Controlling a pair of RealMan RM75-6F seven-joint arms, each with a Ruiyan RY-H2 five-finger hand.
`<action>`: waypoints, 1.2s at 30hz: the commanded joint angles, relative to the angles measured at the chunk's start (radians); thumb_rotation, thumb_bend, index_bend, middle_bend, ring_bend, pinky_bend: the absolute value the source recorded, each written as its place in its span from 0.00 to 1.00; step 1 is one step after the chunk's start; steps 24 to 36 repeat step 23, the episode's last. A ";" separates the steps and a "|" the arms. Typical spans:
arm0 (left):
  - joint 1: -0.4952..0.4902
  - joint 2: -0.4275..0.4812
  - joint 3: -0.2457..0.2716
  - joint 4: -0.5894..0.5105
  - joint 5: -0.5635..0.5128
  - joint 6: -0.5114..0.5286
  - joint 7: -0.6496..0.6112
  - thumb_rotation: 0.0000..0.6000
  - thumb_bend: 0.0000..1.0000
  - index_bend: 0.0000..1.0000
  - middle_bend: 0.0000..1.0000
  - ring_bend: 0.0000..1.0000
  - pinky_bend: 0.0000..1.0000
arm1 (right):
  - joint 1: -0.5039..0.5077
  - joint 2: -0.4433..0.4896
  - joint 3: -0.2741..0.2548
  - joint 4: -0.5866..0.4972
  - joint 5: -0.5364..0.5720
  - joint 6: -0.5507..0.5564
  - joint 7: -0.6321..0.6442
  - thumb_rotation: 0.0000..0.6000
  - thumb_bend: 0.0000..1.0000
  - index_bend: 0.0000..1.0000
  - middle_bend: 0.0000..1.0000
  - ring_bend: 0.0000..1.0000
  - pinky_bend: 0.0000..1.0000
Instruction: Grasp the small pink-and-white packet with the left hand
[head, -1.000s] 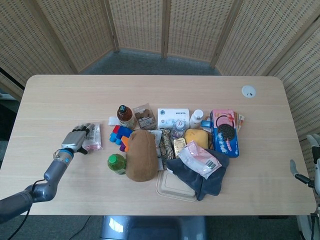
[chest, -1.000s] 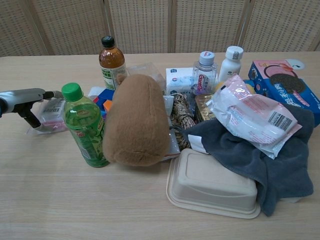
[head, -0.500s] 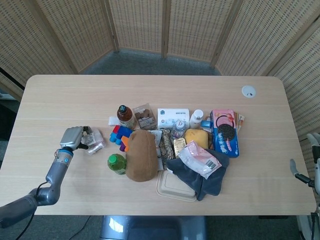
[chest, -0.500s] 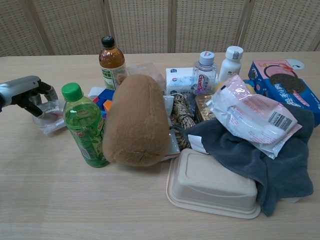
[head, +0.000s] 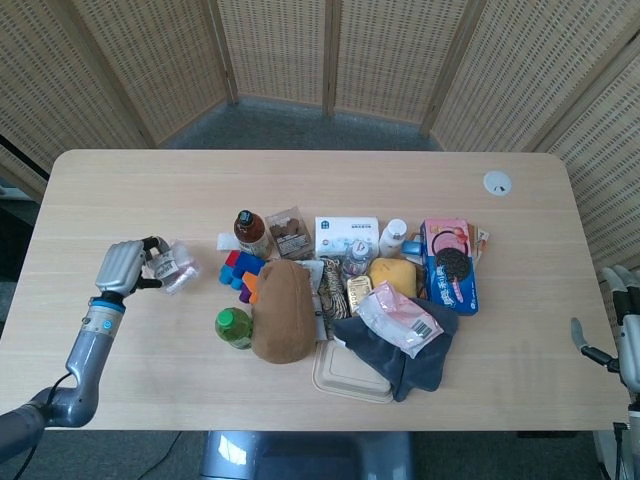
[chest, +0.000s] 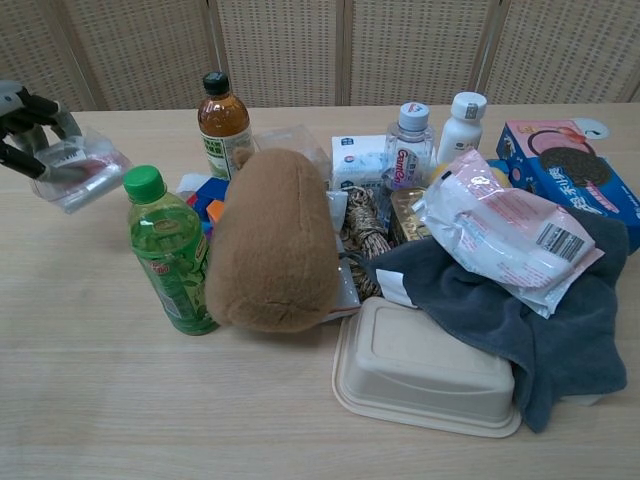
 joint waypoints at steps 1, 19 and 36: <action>0.044 0.091 -0.018 -0.125 0.031 0.082 -0.009 1.00 0.30 0.66 0.68 0.94 0.54 | 0.003 -0.006 -0.002 0.005 -0.005 -0.005 0.006 0.56 0.41 0.00 0.00 0.00 0.00; 0.110 0.324 -0.097 -0.466 0.094 0.259 0.002 1.00 0.30 0.65 0.66 0.93 0.51 | -0.006 -0.057 -0.017 0.038 -0.038 0.012 0.052 0.56 0.42 0.00 0.00 0.00 0.00; 0.103 0.332 -0.104 -0.478 0.094 0.260 0.012 1.00 0.31 0.65 0.66 0.93 0.51 | -0.012 -0.053 -0.017 0.038 -0.038 0.020 0.056 0.56 0.42 0.00 0.00 0.00 0.00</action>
